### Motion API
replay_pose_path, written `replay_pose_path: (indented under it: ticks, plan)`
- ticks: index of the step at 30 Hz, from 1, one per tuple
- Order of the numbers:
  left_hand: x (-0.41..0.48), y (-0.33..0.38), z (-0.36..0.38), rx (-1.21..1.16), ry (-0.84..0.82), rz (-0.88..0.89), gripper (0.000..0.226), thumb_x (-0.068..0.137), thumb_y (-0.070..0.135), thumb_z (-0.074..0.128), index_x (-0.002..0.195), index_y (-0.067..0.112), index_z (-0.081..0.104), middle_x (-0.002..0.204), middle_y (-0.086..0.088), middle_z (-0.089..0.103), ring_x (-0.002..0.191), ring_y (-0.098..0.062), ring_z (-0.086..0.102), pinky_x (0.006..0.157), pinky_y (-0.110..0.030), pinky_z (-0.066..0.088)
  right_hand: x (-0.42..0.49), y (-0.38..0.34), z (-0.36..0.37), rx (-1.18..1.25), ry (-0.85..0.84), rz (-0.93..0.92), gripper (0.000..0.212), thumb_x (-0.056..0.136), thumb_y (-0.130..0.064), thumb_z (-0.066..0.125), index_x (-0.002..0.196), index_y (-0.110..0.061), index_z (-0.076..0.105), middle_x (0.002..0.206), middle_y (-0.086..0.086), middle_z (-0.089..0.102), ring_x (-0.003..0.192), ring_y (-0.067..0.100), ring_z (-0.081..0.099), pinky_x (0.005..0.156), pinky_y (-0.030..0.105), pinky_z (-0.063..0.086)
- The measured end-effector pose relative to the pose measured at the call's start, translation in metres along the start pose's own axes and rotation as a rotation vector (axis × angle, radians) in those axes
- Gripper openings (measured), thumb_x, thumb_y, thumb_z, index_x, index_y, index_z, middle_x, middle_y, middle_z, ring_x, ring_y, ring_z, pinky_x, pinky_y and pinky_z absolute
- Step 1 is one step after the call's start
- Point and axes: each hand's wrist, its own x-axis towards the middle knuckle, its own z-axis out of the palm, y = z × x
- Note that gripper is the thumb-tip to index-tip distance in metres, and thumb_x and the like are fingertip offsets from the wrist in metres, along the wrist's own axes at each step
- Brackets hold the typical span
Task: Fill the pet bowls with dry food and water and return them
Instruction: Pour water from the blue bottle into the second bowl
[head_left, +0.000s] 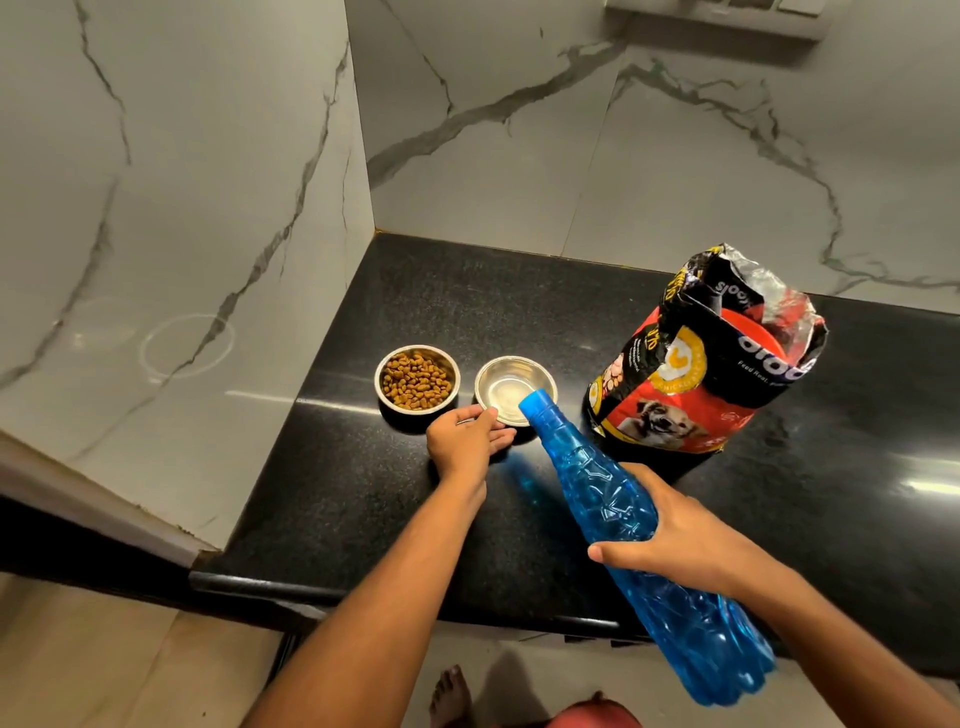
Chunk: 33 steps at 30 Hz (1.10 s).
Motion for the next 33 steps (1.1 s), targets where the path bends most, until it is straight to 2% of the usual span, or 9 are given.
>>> replay_pose_path:
  ticks: [15,19,33]
  plan:
    - [-0.001,0.000,-0.002,-0.007,-0.009,0.012,0.018,0.087,-0.001,0.063,0.104,-0.003,0.059,0.079,-0.021,0.069,0.061,-0.024,0.070,0.051,-0.021,0.057,0.008,-0.001,-0.003,-0.004,-0.025,0.030,0.086,0.059,-0.060,0.079,0.129,-0.054,0.030,0.109,-0.026,0.059,0.093,-0.004,0.061,0.076,0.018,0.048]
    - [-0.002,0.000,-0.002,-0.006,-0.016,0.018,0.017,0.088,0.000,0.063,0.103,-0.002,0.058,0.078,-0.020,0.069,0.056,-0.019,0.070,0.051,-0.021,0.057,0.009,0.001,-0.004,-0.009,-0.023,0.033,0.088,0.059,-0.060,0.080,0.132,-0.052,0.030,0.112,-0.026,0.057,0.095,-0.005,0.059,0.077,0.017,0.047]
    - [-0.002,0.000,-0.002,0.003,-0.022,0.023,0.017,0.088,0.000,0.063,0.104,-0.001,0.058,0.079,-0.019,0.070,0.058,-0.020,0.071,0.053,-0.022,0.058,0.011,0.000,-0.004,-0.012,-0.029,0.047,0.085,0.059,-0.061,0.079,0.128,-0.056,0.028,0.107,-0.026,0.059,0.090,-0.004,0.062,0.072,0.015,0.048]
